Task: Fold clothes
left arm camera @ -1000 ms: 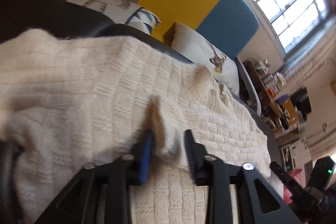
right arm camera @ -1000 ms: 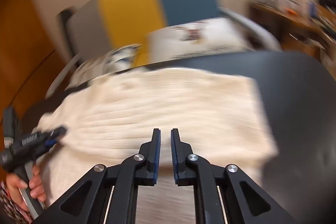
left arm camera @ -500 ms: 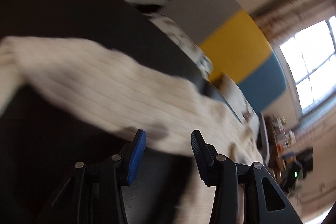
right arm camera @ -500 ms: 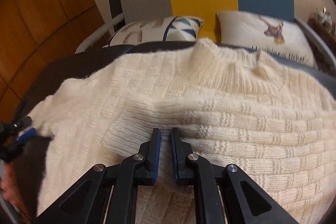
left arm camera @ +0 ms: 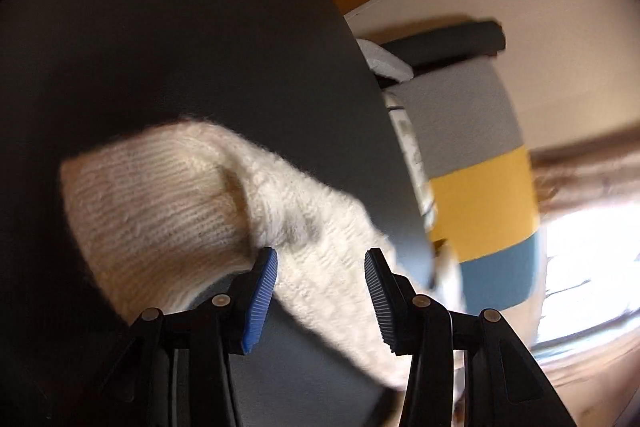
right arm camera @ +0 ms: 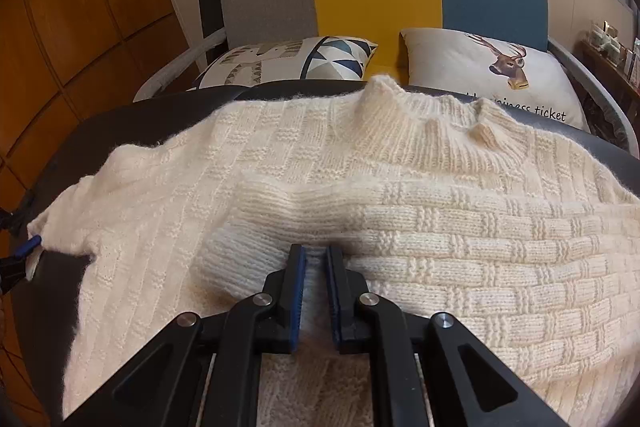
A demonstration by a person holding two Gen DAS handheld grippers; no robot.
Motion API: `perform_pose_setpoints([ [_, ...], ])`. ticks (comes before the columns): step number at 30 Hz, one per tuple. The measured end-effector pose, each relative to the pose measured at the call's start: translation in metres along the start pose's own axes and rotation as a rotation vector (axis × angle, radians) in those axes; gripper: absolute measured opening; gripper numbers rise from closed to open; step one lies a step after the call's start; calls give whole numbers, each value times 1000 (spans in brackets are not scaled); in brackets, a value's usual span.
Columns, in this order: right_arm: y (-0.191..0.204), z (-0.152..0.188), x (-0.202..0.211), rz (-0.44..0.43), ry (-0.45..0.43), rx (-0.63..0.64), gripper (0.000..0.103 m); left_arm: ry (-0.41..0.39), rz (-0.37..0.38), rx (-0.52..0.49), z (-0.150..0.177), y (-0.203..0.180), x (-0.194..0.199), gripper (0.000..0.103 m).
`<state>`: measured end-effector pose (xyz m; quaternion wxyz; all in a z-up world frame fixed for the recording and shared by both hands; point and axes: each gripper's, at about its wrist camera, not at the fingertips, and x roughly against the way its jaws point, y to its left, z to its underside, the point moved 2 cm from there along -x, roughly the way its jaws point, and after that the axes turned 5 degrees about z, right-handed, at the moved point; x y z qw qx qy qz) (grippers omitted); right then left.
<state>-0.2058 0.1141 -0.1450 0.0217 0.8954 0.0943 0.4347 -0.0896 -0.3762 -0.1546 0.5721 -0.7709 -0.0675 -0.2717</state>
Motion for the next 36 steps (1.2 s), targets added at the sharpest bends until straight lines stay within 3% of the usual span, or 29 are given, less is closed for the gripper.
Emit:
perform_pose_setpoints([
  [2,0,0,0,-2,-1,-5,10,-33,36,36,-5,-1,7,49],
  [3,-1,0,0,-2,-1,-8,10,-51,39,39,-7,-3,10,55],
  [4,-1,0,0,-3,-2,-10,10,-63,22,16,-8,-4,13,60],
  [7,0,0,0,0,-6,-9,10,-69,-47,-54,-10,-6,13,61],
  [15,-6,1,0,-34,-9,-35,10,-44,-124,46,-37,1,-15,66],
  [17,-7,1,0,-42,-10,-41,10,-46,-178,14,-41,-4,-21,57],
  [19,-7,1,0,-47,-12,-46,10,-32,-272,-48,-43,-11,-33,8],
  [22,-8,1,0,-55,-15,-53,10,-16,-288,-119,-41,-22,-42,6],
  [24,-9,1,0,-61,-17,-58,10,-21,-264,-140,-40,-32,-40,6],
  [28,-11,1,0,-77,-19,-73,10,-62,-128,-186,-38,-70,-20,6],
  [34,-19,-6,12,-131,-2,-135,10,-101,33,-448,-20,-175,-6,5],
  [36,-27,-7,28,-161,-27,-160,10,-94,96,-559,2,-213,-5,5],
])
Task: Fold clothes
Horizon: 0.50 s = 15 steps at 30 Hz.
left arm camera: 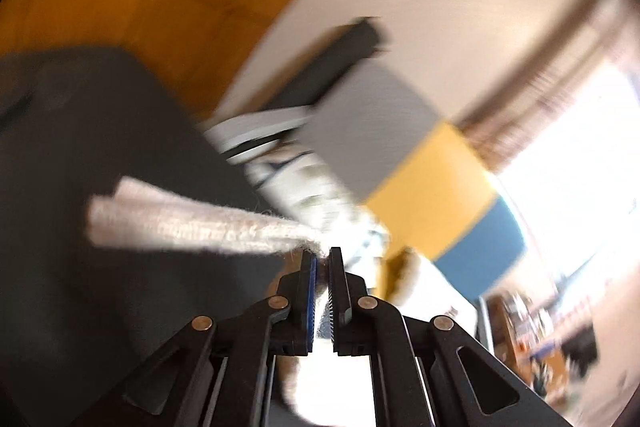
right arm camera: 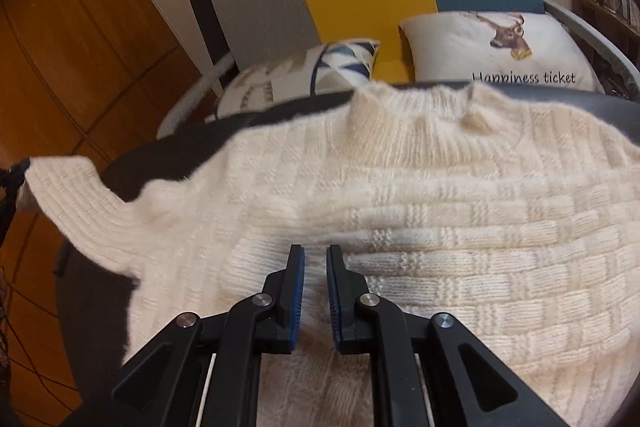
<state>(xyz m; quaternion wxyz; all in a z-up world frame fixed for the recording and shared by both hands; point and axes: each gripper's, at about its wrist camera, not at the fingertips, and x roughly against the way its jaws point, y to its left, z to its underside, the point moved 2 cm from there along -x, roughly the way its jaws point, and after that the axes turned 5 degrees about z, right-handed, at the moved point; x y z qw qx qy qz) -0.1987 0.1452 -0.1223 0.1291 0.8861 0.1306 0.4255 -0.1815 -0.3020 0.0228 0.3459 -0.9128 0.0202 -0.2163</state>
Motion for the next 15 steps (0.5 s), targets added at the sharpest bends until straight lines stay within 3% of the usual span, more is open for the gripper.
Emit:
perform_pose_setpoints([
  [2,-6,-1,20,-35,-30,-29,12,5,68,-87,4,-39,-4,5],
  [3,-10,-1,29,-51,-42,-45,21,13,102,-124,9,-58,-6,5],
  [4,-17,1,37,-64,-43,-67,24,31,138,-177,20,-83,-11,5],
  [8,-44,16,64,-70,-54,-115,24,116,228,-332,69,-149,-33,5],
  [12,-69,34,80,-65,-47,-171,24,214,241,-408,130,-192,-65,5],
  [15,-87,46,82,-60,-27,-240,24,310,204,-461,190,-200,-85,5],
])
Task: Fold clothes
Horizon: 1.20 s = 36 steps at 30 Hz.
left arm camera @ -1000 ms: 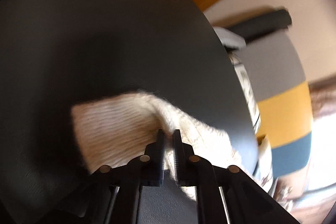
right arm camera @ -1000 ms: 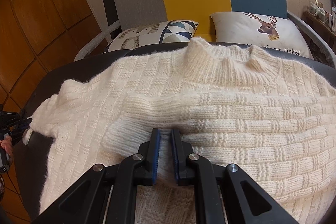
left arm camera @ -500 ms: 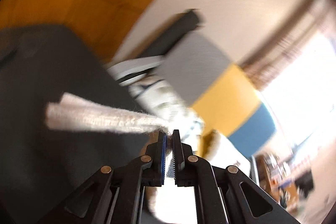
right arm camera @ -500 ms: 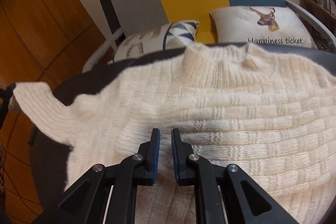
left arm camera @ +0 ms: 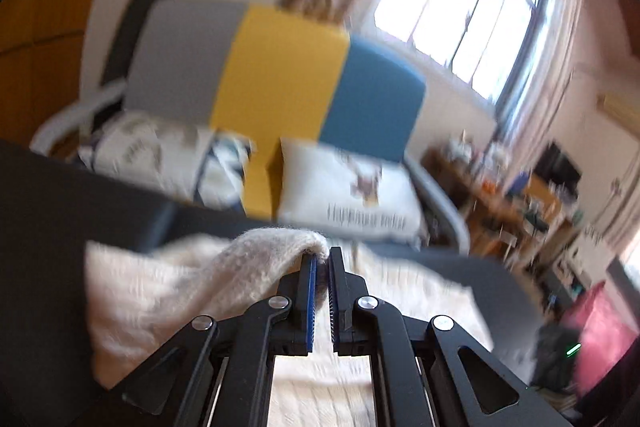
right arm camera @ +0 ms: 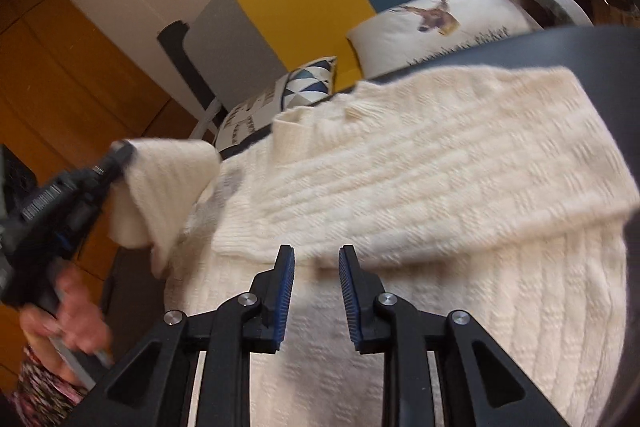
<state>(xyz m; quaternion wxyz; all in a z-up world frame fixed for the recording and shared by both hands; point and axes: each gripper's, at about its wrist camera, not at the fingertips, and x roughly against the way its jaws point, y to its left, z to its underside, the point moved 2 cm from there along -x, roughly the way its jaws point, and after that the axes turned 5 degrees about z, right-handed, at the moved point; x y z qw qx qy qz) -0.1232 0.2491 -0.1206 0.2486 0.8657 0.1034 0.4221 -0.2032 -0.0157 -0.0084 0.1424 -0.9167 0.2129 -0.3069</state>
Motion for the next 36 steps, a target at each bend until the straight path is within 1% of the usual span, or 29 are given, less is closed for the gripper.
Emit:
perform_pose_setpoints([
  [3,-7,5,1,15,14,-10,24,105,-41,-86,44,-18,-33,6],
  [6,0,4,4,33,4,35,24,168,-56,-158,74,-27,-52,6],
  [8,10,2,5,41,-11,80,24,200,-36,-149,87,-32,-55,7],
  [11,30,0,2,58,-18,168,24,149,47,-78,92,-26,-25,10],
  [12,38,0,0,67,-20,201,24,121,54,-70,92,-18,-9,11],
  [13,48,0,-3,78,-23,239,24,104,47,-57,93,-10,3,19],
  [14,58,1,-6,90,-26,277,24,88,36,-42,95,-1,14,24],
  [15,68,2,-9,100,-31,315,24,73,4,-10,98,13,24,31],
  [16,78,4,-13,105,-41,354,25,60,-28,22,101,27,33,31],
  [18,101,8,-24,100,-44,445,29,54,-76,81,108,50,39,31],
  [19,112,12,-32,111,-23,500,29,49,-94,125,113,63,42,31],
  [21,130,22,-46,161,10,617,29,69,-118,189,125,80,39,31],
  [23,149,39,-51,220,-13,785,29,94,-82,272,138,96,37,31],
  [24,157,47,-52,252,-25,868,29,69,-55,312,139,101,40,31],
  [25,160,56,-54,291,-39,946,29,54,-49,336,140,104,42,31],
  [26,162,65,-56,341,-58,1024,29,59,-42,341,141,104,41,31],
  [28,160,81,-62,491,-114,1170,29,62,-31,343,143,104,39,31],
  [30,158,99,-75,591,-135,1323,29,62,-27,341,144,102,37,31],
  [33,160,122,-98,702,-180,1529,29,56,-15,350,146,101,39,31],
  [34,163,126,-105,720,-209,1572,29,52,-4,361,147,103,39,31],
  [36,171,130,-113,742,-263,1608,29,46,14,382,149,106,41,31],
])
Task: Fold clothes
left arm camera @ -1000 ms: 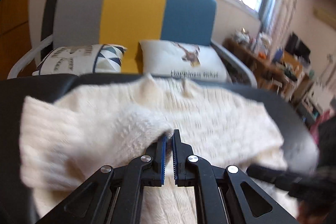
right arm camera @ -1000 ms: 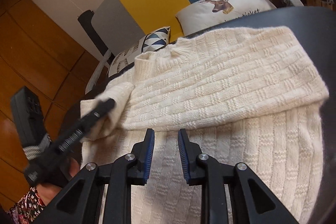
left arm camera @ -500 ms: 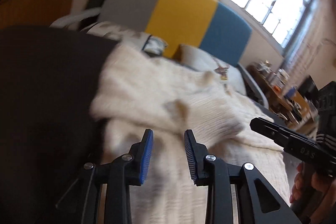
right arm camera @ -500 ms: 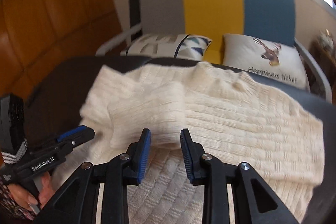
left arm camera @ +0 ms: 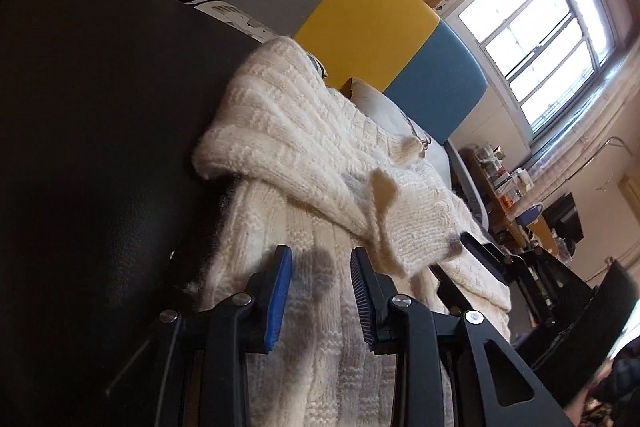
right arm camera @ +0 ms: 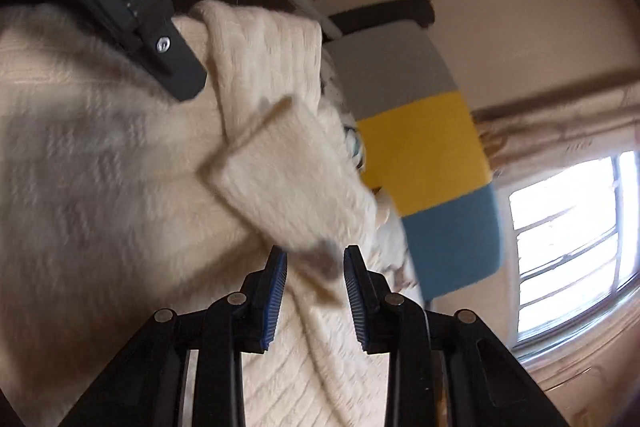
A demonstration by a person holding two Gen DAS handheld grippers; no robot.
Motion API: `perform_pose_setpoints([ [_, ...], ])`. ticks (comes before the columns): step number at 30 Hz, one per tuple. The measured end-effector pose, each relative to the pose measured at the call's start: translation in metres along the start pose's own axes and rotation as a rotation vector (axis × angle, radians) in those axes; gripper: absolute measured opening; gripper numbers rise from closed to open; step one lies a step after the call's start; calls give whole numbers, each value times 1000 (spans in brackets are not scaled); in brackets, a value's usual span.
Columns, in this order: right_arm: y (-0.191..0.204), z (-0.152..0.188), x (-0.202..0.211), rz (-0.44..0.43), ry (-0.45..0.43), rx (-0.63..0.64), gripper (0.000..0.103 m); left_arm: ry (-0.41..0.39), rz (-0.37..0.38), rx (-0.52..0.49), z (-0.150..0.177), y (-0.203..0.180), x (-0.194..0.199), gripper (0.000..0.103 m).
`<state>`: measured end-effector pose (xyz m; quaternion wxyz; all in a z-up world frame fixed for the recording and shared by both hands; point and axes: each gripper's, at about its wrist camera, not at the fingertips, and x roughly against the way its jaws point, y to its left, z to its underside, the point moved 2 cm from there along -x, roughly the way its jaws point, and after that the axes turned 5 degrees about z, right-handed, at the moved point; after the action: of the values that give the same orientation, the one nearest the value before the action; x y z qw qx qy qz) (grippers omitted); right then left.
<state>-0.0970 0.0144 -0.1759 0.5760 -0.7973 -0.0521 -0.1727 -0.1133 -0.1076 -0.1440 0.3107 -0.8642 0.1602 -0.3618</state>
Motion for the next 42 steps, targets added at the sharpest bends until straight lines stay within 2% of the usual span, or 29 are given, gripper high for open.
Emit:
perform_pose_setpoints([
  [3,1,-12,-3,-17,-33,-15,29,-10,16,28,0,3,2,31],
  [5,1,-14,-5,-67,-41,-29,27,-14,48,63,0,9,4,31],
  [7,-7,-16,-4,-118,-51,-83,19,-22,57,73,1,11,6,31],
  [8,-15,-18,-5,-157,-52,-145,6,-25,61,78,1,11,7,31],
  [9,-27,-17,-7,-212,-43,-234,6,-26,61,77,2,11,8,31],
  [12,-80,2,-16,-306,-17,-565,7,-25,56,75,2,11,9,31],
  [15,-133,44,-29,-351,27,-885,7,14,1,9,-1,-4,4,31],
  [18,-167,91,-47,-403,103,-1153,7,27,-2,-109,-8,-32,5,32],
  [21,-175,141,-68,-461,214,-1384,7,39,-32,-212,-16,-52,-3,41],
  [24,-156,175,-85,-573,315,-1523,7,105,-132,-277,-17,-46,-20,41],
  [26,-143,189,-87,-642,339,-1597,10,117,-132,-274,-13,-39,-22,41],
  [29,-134,205,-88,-704,298,-1712,28,94,-117,-260,-8,-28,-18,41],
  [31,-132,208,-95,-727,289,-1768,28,90,-109,-245,-10,-28,-16,41],
  [32,-131,208,-99,-736,310,-1774,28,91,-103,-237,-11,-26,-14,41],
  [34,-134,206,-103,-738,323,-1782,13,96,-79,-216,-15,-30,-13,41],
  [35,-139,203,-104,-733,316,-1785,8,98,-66,-206,-17,-32,-12,41],
  [38,-175,179,-99,-721,228,-1785,7,105,-5,-193,-24,-50,-18,41],
  [42,-237,133,-85,-730,72,-1768,7,116,-33,-312,-32,-62,-33,42],
])
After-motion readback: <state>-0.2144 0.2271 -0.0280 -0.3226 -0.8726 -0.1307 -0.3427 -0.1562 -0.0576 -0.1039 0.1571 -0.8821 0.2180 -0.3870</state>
